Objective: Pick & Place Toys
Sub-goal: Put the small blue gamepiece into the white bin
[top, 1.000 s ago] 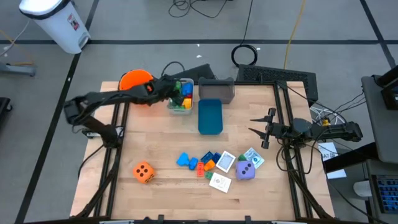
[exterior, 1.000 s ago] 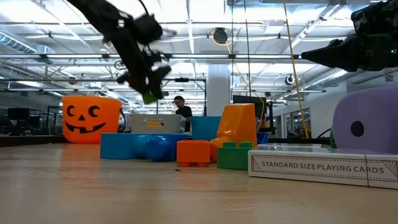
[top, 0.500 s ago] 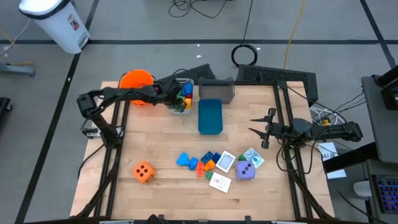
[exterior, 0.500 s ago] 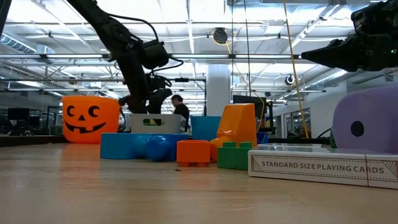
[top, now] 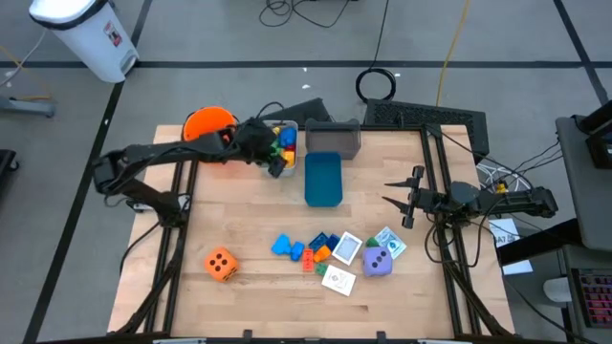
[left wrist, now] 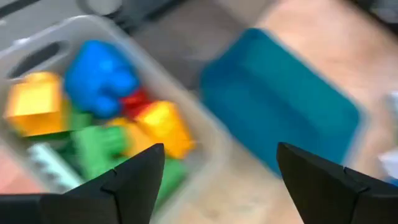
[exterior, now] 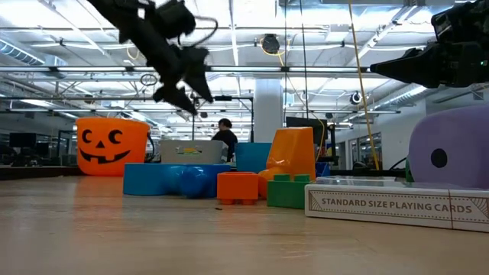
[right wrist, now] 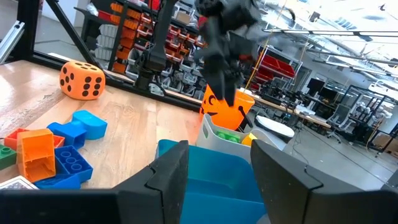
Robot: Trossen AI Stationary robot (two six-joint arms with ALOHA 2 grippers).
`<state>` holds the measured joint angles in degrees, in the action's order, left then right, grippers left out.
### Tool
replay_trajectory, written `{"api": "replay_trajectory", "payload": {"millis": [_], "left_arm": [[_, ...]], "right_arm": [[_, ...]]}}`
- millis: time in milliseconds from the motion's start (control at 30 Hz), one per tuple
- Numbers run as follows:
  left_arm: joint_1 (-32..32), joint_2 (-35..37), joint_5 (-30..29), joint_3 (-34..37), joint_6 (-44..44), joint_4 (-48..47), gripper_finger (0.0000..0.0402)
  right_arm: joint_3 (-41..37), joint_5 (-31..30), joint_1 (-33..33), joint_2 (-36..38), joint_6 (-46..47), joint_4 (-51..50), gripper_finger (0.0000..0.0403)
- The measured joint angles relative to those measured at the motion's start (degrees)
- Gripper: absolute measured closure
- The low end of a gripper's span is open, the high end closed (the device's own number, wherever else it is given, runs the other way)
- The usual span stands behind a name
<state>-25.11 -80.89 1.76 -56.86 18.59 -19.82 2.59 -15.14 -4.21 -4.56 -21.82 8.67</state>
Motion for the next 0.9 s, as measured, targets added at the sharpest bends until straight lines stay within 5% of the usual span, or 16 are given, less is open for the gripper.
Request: {"api": "replay_trajectory", "payload": {"millis": [333,633,900], "left_arm": [[17.7,3.7,1.2,0.0,-0.1,3.3,0.0082],[32.6,-4.5,0.7,0.0,-3.5,6.5,0.0082],[38.4,-15.1,-1.9,0.0,-8.8,10.0,0.0082]], "right_arm": [[0.0,0.0,0.0,0.0,0.1,-0.1,0.0234],[0.0,0.0,0.0,0.0,0.1,0.0,0.0234],[0.0,0.0,0.0,0.0,0.1,0.0,0.0234]]}}
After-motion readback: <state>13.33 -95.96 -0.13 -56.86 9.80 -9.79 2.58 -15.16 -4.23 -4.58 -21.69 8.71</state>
